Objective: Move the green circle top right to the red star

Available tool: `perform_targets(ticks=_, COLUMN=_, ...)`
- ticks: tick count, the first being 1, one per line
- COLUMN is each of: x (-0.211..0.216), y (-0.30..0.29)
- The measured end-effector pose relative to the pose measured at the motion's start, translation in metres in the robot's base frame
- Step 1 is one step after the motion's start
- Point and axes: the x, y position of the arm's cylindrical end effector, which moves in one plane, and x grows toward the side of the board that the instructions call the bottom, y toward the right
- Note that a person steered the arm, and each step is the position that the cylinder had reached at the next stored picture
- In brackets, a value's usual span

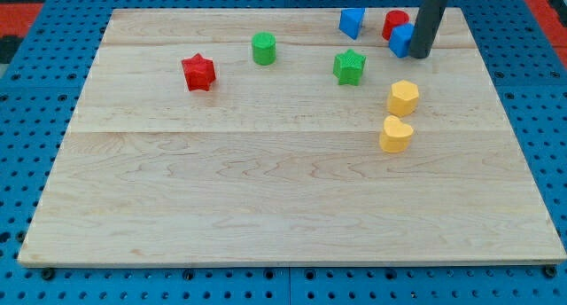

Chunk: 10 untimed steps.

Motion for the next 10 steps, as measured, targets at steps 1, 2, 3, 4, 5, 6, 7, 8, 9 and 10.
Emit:
perform_targets(ticks=1, x=0.038, y=-0.027)
perform_targets(ticks=2, x=0.038, y=-0.036)
perform_targets(ticks=3, x=0.012, y=-0.037)
perform_targets(ticks=4, x=-0.009, y=-0.077)
perform_targets(ticks=5, x=0.002, y=-0.141)
perform_targets(ticks=6, x=0.005, y=-0.055)
perform_targets(ticks=7, x=0.027, y=-0.007)
perform_targets(ticks=8, x=0.051, y=-0.079)
perform_targets(ticks=9, x=0.053, y=-0.171)
perform_targets(ticks=10, x=0.074, y=-0.173)
